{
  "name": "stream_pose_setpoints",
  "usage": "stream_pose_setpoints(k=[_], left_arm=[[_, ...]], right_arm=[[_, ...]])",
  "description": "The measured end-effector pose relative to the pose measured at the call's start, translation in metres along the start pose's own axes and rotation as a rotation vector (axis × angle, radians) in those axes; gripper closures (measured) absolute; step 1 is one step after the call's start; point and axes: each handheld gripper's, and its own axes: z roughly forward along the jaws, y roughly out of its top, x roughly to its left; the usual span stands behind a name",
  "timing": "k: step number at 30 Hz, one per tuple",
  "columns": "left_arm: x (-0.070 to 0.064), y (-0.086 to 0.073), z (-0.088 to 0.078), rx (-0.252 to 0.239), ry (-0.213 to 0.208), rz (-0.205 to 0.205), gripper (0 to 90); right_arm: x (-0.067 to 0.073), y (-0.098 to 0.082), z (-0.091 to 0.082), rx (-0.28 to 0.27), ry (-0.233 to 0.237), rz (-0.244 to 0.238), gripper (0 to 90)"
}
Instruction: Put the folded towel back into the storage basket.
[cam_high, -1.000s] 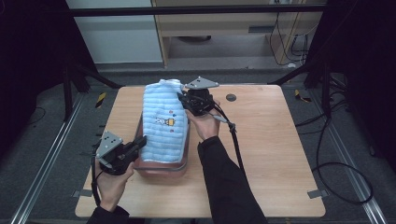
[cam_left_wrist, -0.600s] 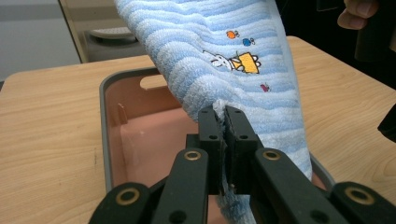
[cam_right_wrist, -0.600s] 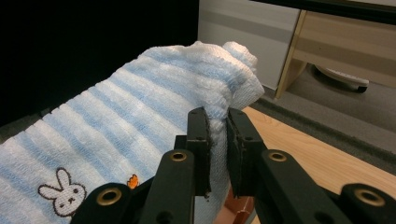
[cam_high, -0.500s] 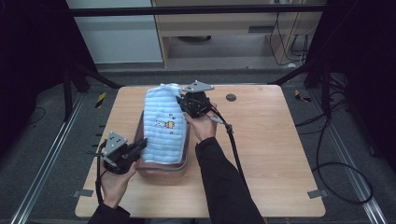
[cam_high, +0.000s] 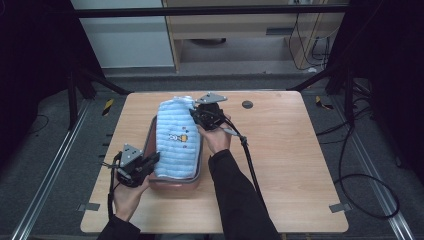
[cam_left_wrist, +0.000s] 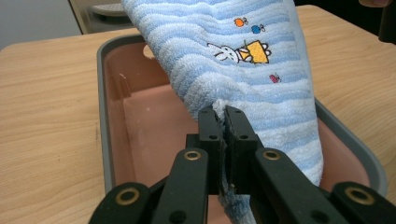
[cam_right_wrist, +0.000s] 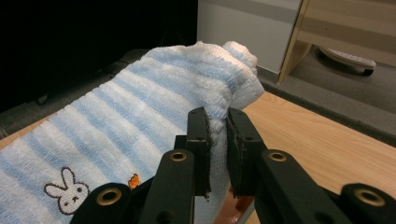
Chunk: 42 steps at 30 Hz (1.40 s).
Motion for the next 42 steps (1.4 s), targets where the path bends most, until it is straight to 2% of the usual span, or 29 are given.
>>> stream_pose_setpoints(k=[12, 28, 34, 39, 42], left_arm=[[0.002, -0.009, 0.009, 0.035, 0.026, 0.007, 86.3], [0.004, -0.016, 0.016, 0.083, 0.034, 0.002, 86.1], [0.005, -0.018, 0.019, 0.102, 0.042, 0.004, 85.9], [0.007, -0.020, 0.021, 0.118, 0.046, -0.003, 85.2], [0.008, -0.020, 0.023, 0.125, 0.047, -0.005, 83.6]], right_arm=[[0.000, -0.013, 0.014, 0.032, 0.003, 0.001, 80.6], [0.000, -0.033, 0.028, 0.081, 0.003, 0.017, 80.3], [0.001, -0.037, 0.034, 0.102, 0.003, 0.009, 80.1], [0.001, -0.041, 0.037, 0.113, 0.000, 0.009, 78.7], [0.000, -0.042, 0.039, 0.126, 0.008, 0.011, 74.8]])
